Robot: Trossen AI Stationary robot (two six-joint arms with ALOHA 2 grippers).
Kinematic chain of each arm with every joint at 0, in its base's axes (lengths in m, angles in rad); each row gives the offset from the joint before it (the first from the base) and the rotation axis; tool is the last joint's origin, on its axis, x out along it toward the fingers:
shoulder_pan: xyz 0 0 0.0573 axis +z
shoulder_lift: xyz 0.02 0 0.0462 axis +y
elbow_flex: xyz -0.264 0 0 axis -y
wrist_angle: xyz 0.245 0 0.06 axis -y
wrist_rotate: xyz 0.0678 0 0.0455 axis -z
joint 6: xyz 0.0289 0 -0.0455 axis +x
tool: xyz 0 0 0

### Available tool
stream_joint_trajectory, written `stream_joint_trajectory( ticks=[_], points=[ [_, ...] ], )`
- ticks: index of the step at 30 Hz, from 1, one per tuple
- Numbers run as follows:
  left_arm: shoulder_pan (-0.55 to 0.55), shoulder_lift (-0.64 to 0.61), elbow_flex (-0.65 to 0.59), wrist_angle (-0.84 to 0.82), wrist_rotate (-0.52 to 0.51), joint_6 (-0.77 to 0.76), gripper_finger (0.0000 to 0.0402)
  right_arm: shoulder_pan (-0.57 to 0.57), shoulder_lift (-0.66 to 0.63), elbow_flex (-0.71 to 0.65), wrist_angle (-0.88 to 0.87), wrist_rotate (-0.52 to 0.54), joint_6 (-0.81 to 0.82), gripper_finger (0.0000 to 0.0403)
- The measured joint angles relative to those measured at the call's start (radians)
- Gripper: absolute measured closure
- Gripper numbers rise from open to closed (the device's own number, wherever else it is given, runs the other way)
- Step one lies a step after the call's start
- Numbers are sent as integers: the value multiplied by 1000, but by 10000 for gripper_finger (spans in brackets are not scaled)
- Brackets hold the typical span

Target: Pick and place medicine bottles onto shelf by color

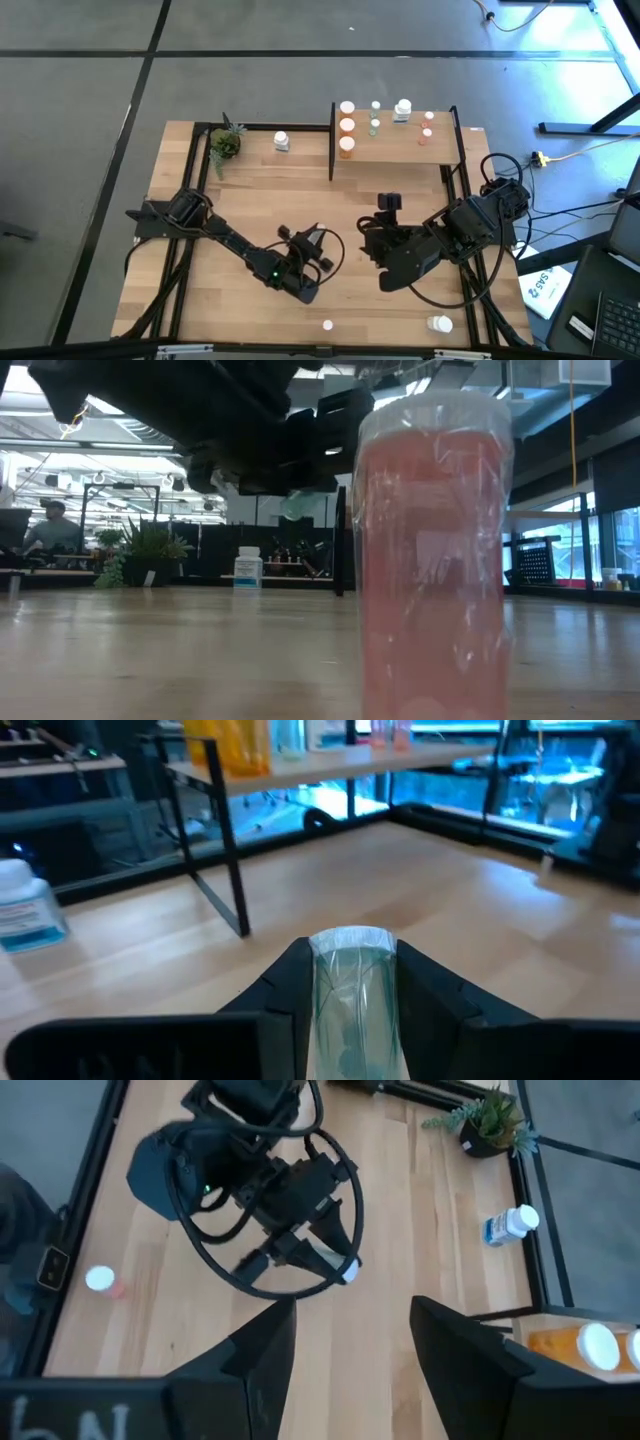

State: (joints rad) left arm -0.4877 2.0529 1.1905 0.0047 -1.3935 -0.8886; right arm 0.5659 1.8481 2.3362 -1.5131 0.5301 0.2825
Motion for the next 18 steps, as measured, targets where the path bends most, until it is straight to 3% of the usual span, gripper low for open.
stream_joint_trajectory(
  ticks=[6,14,18],
  points=[
    [-11,0,-46,-1,-98,-102,305,0,0,0,57,9,-27,202],
    [-33,0,-115,-4,-135,-211,305,0,0,0,82,244,-30,202],
    [-37,0,-134,-3,-146,-230,305,-2,0,0,84,263,-30,202]
  ],
)
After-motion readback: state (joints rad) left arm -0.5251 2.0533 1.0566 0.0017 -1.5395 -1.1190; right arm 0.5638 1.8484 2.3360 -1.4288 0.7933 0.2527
